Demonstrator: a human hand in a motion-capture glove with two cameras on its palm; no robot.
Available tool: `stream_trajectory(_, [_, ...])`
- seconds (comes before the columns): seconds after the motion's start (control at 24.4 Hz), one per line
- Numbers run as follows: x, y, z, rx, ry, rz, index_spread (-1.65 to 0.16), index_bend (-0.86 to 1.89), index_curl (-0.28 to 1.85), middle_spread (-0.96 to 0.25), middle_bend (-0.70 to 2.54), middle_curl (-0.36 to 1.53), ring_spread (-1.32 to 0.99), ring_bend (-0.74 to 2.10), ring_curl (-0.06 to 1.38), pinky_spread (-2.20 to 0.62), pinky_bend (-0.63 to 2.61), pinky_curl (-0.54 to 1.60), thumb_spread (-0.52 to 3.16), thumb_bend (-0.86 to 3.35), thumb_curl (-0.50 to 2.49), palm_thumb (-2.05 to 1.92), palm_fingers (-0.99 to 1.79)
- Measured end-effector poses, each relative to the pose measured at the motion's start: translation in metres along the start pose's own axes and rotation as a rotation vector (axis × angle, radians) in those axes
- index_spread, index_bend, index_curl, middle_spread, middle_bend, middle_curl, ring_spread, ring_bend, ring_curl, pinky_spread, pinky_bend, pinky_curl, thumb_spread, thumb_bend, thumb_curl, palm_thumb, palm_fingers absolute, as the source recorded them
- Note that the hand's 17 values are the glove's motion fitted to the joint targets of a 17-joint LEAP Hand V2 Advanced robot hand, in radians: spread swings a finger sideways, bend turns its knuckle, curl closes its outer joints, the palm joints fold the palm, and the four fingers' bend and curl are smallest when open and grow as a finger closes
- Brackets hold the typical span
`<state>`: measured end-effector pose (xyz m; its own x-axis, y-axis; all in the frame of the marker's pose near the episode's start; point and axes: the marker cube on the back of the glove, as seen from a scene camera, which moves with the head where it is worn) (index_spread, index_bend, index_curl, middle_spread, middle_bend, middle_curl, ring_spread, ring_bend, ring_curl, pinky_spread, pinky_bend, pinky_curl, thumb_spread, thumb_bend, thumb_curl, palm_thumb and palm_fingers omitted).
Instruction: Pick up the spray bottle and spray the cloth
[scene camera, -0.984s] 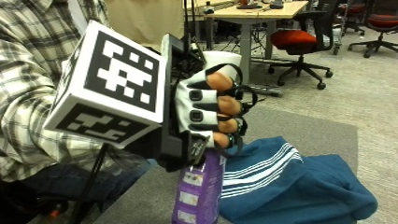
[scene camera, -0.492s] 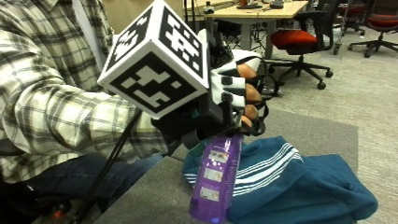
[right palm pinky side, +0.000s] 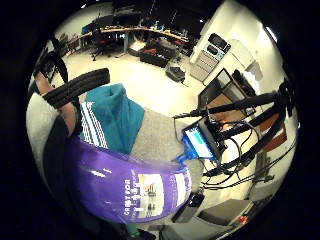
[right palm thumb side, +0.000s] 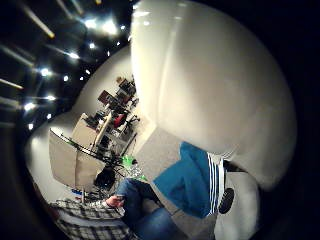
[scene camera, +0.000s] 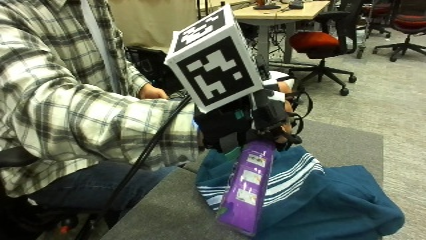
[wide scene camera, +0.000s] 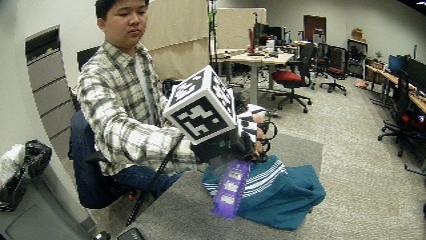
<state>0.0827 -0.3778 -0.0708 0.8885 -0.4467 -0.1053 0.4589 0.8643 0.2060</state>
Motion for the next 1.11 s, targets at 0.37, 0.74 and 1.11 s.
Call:
stream_trajectory(0.37, [-0.01,0.005,0.023,-0.14,0.117,-0.071,-0.3,0.15,0.45,-0.15,0.47,0.56,-0.22,0.59,0.48,-0.16,0.56,0.4,0.21,-0.03,0.77,1.15,1.19])
stream_trajectory(0.74, [-0.033,0.005,0.054,-0.256,0.247,-0.198,-0.31,0.15,0.46,-0.15,0.47,0.56,-0.22,0.59,0.49,-0.17,0.56,0.4,0.21,-0.03,0.77,1.15,1.19])
stream_trajectory(1.11, [-0.051,0.013,0.078,-0.341,0.36,-0.294,-0.31,0.15,0.47,-0.15,0.47,0.57,-0.22,0.59,0.49,-0.17,0.55,0.4,0.2,-0.03,0.78,1.15,1.19])
